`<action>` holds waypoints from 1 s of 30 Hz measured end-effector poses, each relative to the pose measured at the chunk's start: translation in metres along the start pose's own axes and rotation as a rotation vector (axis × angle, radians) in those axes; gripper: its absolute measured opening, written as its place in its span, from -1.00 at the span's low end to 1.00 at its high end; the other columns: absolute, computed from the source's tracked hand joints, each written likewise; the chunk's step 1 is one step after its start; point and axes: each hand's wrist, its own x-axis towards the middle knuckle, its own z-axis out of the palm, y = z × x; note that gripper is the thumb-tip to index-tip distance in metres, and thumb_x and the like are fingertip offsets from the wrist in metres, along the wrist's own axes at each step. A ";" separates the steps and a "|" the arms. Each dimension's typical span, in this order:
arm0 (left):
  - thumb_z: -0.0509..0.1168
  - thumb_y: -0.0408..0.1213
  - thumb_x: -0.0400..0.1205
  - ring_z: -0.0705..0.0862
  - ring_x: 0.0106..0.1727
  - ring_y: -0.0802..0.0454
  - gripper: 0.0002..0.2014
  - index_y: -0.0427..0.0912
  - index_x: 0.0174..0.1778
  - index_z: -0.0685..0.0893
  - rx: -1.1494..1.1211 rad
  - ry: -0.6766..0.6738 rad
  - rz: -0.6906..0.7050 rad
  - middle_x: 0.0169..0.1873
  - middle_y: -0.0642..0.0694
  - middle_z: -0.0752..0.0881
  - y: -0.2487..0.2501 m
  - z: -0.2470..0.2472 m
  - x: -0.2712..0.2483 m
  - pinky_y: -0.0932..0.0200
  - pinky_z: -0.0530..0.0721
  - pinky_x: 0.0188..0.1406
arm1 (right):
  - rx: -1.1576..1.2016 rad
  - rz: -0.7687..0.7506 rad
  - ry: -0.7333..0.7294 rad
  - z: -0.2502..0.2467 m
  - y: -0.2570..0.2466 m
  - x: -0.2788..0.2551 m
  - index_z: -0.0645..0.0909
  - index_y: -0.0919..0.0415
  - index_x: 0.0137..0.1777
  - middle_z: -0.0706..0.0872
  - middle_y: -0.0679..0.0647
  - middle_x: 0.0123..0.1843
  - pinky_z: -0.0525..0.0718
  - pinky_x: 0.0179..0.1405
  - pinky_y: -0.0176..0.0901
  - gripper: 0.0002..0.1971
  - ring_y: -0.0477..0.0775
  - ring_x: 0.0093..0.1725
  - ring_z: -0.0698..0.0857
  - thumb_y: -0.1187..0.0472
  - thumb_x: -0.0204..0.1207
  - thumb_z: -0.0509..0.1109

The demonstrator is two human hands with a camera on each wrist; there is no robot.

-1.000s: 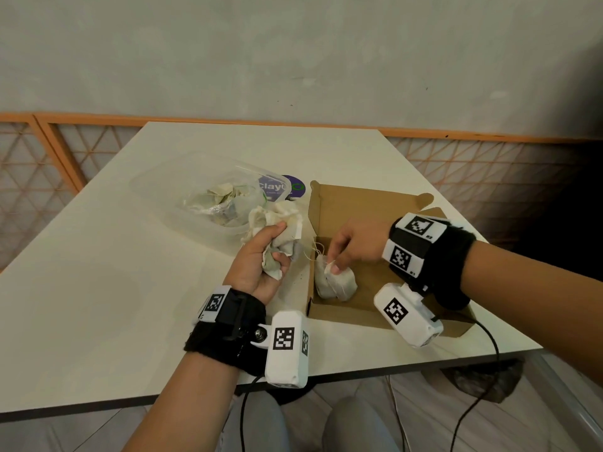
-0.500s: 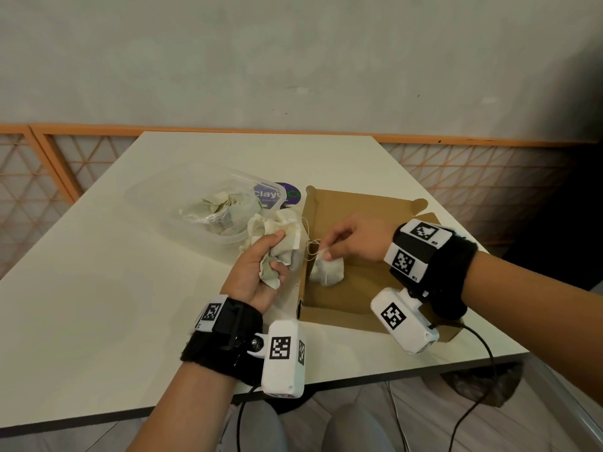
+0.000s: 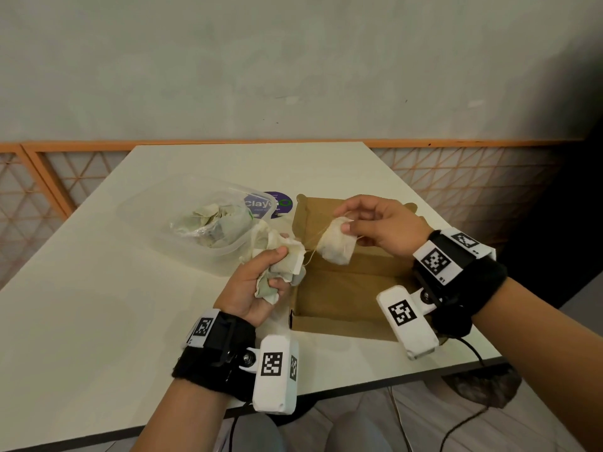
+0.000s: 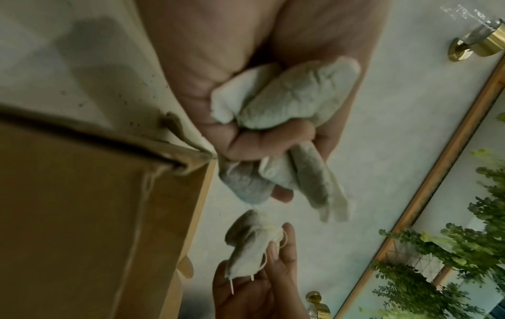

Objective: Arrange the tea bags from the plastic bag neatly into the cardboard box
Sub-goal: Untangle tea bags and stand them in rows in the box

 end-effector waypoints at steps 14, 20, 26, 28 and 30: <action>0.72 -0.22 0.01 0.57 -0.35 0.17 -0.30 -0.17 0.13 0.79 0.240 -0.189 -0.012 -0.21 -0.12 0.70 -0.002 0.008 -0.008 0.46 0.41 -0.74 | -0.155 -0.141 0.086 0.021 -0.022 0.017 0.70 0.19 -0.14 0.71 -0.05 -0.23 0.61 -0.07 -0.44 -0.89 -0.15 -0.16 0.68 0.41 0.46 0.43; 0.73 -0.29 -0.02 0.62 -0.39 0.18 -0.25 -0.22 0.15 0.76 0.169 -0.145 0.011 -0.23 -0.10 0.68 -0.001 0.007 -0.006 0.45 0.44 -0.74 | -0.294 -0.138 0.221 0.009 -0.020 0.016 0.67 0.03 -0.19 0.76 0.15 -0.08 0.62 0.06 -0.16 -0.86 0.11 0.01 0.69 0.31 0.49 0.42; 0.73 -0.27 -0.02 0.59 -0.40 0.20 -0.19 -0.24 0.22 0.70 0.155 -0.137 0.042 -0.25 -0.08 0.69 -0.001 0.006 -0.006 0.45 0.44 -0.73 | -0.216 -0.151 0.042 0.007 -0.040 0.002 0.73 0.08 -0.18 0.76 -0.09 -0.19 0.59 -0.06 -0.57 -0.90 -0.27 -0.18 0.70 0.31 0.45 0.47; 0.72 -0.26 0.00 0.59 -0.39 0.20 -0.27 -0.19 0.16 0.78 0.153 -0.156 0.036 -0.27 -0.06 0.69 -0.001 0.004 -0.006 0.46 0.43 -0.73 | -0.238 -0.136 0.106 0.013 -0.039 0.006 0.72 0.11 -0.21 0.75 -0.07 -0.19 0.58 -0.04 -0.45 -0.93 -0.19 -0.16 0.67 0.26 0.47 0.45; 0.72 -0.26 0.02 0.57 -0.40 0.21 -0.31 -0.17 0.13 0.80 0.163 -0.171 0.040 -0.30 -0.06 0.66 -0.001 0.004 -0.006 0.46 0.42 -0.73 | -0.269 -0.105 0.172 0.019 -0.033 0.013 0.73 0.19 -0.15 0.74 0.04 -0.15 0.54 -0.06 -0.29 -0.92 -0.08 -0.15 0.63 0.21 0.50 0.43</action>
